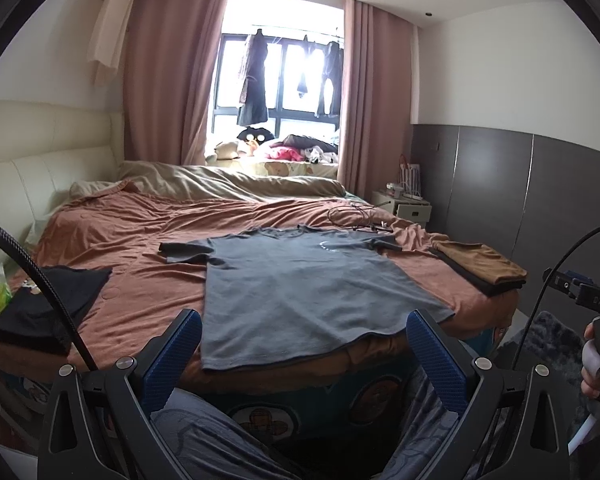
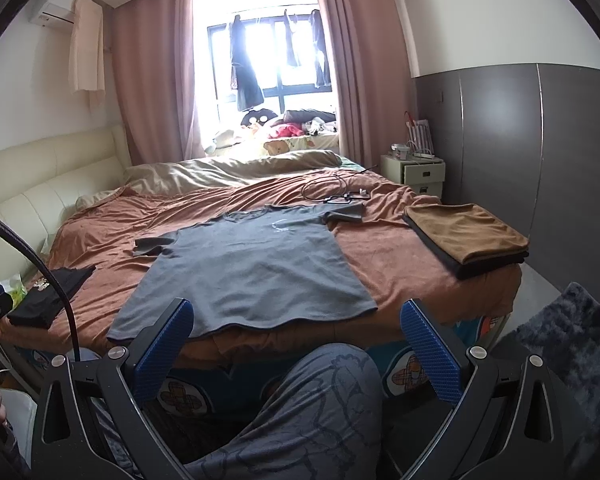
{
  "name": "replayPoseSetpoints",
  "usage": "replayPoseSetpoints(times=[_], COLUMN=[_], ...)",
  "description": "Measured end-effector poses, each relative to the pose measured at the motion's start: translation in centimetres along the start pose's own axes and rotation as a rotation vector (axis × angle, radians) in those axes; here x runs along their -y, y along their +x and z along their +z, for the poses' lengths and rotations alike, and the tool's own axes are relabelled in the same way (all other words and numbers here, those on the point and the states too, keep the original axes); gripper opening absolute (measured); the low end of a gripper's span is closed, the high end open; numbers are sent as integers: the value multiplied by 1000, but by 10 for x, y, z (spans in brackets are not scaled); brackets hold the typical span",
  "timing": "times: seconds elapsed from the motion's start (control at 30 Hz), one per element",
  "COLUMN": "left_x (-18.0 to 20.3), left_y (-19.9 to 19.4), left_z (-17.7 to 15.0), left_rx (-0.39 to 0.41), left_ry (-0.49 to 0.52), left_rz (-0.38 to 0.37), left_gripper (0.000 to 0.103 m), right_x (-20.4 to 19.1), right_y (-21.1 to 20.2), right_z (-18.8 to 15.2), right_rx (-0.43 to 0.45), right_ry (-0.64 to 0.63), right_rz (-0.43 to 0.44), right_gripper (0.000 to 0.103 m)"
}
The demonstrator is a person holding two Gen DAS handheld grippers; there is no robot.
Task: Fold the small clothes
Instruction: 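Move both tools toward the grey T-shirt, left tool to its sleeve side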
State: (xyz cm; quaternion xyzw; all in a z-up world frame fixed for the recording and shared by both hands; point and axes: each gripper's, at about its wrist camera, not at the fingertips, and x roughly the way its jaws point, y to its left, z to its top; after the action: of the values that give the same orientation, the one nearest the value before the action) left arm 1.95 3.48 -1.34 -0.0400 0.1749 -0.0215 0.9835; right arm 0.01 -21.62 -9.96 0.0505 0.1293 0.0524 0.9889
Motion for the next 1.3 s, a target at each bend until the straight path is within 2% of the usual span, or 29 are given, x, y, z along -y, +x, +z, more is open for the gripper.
replayPoseSetpoints(times=[0.27, 0.57, 0.77, 0.97, 1.3], left_x=[-15, -48, -74, -102, -153], left_y=[37, 96, 134, 175, 235], left_z=[12, 34, 54, 67, 85], left_rx=[-22, -52, -72, -97, -147], left_ry=[-11, -31, -45, -70, -110], left_rz=[-1, -43, -26, 17, 131], left_gripper=[103, 103, 103, 103, 101], right_x=[-4, -16, -25, -28, -29], right_y=[34, 88, 127, 169, 241], right_z=[14, 43, 68, 89, 121], right_rx=[-32, -72, -115, -155, -188], right_ry=[3, 17, 20, 21, 27], right_rz=[7, 25, 35, 74, 132], right_gripper=[103, 103, 103, 103, 103])
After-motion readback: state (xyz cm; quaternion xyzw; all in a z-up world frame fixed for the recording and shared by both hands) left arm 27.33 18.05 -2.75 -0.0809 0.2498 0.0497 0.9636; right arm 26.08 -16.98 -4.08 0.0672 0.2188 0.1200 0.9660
